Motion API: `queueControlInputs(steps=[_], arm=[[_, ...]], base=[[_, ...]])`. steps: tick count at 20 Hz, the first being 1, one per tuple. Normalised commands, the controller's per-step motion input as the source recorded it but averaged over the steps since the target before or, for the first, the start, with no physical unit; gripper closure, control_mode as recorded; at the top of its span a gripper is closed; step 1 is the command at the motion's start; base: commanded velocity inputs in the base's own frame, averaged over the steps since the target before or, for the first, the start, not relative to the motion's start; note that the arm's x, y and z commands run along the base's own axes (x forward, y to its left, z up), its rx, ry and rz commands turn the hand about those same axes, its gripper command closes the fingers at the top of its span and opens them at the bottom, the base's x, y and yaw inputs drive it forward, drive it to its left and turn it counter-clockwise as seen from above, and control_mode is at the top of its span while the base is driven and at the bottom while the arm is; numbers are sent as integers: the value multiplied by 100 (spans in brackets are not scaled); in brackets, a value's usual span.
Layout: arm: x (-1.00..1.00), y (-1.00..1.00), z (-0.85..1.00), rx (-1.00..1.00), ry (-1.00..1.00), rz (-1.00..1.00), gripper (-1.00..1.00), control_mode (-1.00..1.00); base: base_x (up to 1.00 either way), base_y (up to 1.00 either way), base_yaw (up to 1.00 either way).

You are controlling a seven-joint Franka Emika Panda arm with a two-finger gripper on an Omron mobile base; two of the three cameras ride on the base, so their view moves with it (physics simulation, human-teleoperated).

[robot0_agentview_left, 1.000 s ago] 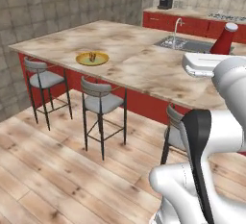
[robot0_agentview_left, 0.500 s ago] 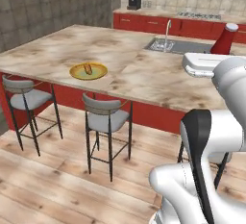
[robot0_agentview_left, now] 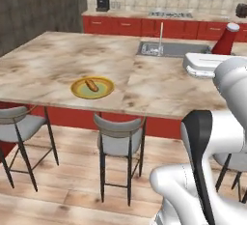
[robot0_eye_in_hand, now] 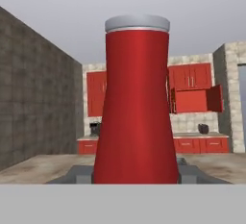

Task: Move the hot dog bun to the plate on the dining table and place the condiment next to that plate. Then navigate to the fridge and take the sausage and place it on the plate as well.

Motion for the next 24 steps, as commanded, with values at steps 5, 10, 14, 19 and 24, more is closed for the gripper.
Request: queueControlInputs(steps=[5,10,14,19,24], arm=[[0,0,0,0,0,0,100,100],[0,0,0,0,0,0,100,100],[0,0,0,0,0,0,100,100],[0,0,0,0,0,0,100,100],[80,-10,-35,1,0,33,100,-100]], base=[[100,91,-42],[100,94,-41],[100,85,-37],[100,49,-23],[20,0,0]])
